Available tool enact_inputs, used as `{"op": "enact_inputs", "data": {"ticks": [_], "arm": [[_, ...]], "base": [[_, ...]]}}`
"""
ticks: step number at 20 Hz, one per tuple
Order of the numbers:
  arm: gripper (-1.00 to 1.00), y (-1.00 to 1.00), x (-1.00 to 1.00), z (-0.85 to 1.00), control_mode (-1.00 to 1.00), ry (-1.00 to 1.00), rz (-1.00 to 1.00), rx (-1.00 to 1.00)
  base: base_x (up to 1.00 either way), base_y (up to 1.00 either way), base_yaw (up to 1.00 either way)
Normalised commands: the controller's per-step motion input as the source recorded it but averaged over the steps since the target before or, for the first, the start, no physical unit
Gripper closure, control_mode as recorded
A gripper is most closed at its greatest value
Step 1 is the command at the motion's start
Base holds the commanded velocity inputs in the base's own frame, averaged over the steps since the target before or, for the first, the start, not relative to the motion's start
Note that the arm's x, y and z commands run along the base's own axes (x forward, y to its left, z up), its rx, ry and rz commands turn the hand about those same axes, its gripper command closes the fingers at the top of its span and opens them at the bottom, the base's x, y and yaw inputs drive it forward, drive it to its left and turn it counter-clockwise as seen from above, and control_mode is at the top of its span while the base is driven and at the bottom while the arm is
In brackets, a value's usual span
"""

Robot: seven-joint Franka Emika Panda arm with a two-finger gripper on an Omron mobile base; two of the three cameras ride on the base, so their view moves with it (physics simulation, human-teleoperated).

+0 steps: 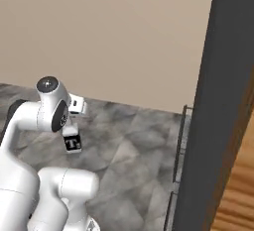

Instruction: Move the drinks to the dining counter.

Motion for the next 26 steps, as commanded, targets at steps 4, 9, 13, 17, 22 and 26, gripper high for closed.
{"op": "enact_inputs", "data": {"ticks": [4,9,13,17,22,26], "arm": [[1.0,0.0,0.0,0.0,1.0,0.0,0.0,0.0],[1.0,0.0,0.0,0.0,1.0,0.0,0.0,0.0],[1.0,0.0,0.0,0.0,1.0,0.0,0.0,0.0],[1.0,0.0,0.0,0.0,1.0,0.0,0.0,0.0],[1.0,0.0,0.0,0.0,1.0,0.0,0.0,0.0],[1.0,0.0,0.0,0.0,1.0,0.0,0.0,0.0]], "base": [[0.84,0.15,0.5],[0.57,0.0,0.64],[0.55,-0.26,0.61],[0.66,-0.49,0.57],[0.76,-0.76,0.48],[0.71,-0.75,0.52]]}}
